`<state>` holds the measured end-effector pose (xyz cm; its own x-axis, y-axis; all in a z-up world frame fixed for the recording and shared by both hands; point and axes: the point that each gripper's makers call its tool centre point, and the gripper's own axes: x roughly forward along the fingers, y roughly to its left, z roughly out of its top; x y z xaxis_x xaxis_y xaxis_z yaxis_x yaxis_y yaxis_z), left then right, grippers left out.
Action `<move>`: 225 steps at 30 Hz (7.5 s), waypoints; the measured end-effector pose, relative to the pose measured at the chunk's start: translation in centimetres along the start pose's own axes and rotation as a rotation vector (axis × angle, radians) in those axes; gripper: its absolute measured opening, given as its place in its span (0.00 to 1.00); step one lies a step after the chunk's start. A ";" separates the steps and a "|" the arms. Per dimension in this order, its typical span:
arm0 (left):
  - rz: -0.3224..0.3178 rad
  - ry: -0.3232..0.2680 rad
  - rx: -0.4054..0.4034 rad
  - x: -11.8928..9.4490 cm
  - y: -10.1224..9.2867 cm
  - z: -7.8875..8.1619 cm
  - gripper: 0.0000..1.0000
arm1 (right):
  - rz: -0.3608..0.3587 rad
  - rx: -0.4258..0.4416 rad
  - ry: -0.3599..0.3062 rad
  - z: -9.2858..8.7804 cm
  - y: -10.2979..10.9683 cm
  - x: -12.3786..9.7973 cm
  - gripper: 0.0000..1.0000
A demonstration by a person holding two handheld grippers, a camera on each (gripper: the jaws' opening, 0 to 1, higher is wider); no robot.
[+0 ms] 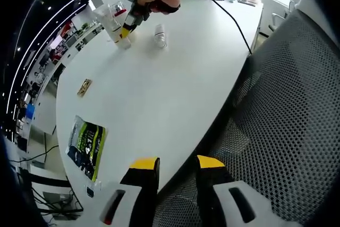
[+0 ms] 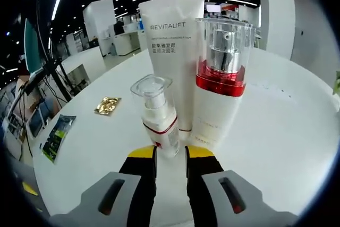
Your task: Arrange the skincare products in the storage area until every visible bottle or jar stands upright without overlapping.
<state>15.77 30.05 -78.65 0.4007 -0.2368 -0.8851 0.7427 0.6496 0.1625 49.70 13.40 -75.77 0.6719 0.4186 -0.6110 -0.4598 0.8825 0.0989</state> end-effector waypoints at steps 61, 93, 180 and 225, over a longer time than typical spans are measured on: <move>0.003 0.011 -0.004 0.0 0.1 -0.2 0.28 | 0.366 -0.227 0.149 -3.1 1.3 -6.2 0.33; 0.024 -0.042 -0.022 -0.3 0.5 0.8 0.28 | 0.572 -1.080 0.621 -9.7 0.4 -8.1 0.48; -0.177 -0.751 -0.501 -9.0 2.2 11.3 0.36 | 0.708 0.218 -0.090 -3.3 26.6 -20.8 0.18; -0.217 -0.695 -0.485 -9.4 2.4 10.3 0.23 | 0.796 0.011 -0.027 -2.8 28.8 -21.7 0.22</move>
<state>19.36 26.38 -65.44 0.6306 -0.6753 -0.3824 0.5937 0.7371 -0.3227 20.24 29.13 -61.91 0.1575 0.9293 -0.3342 -0.8017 0.3179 0.5061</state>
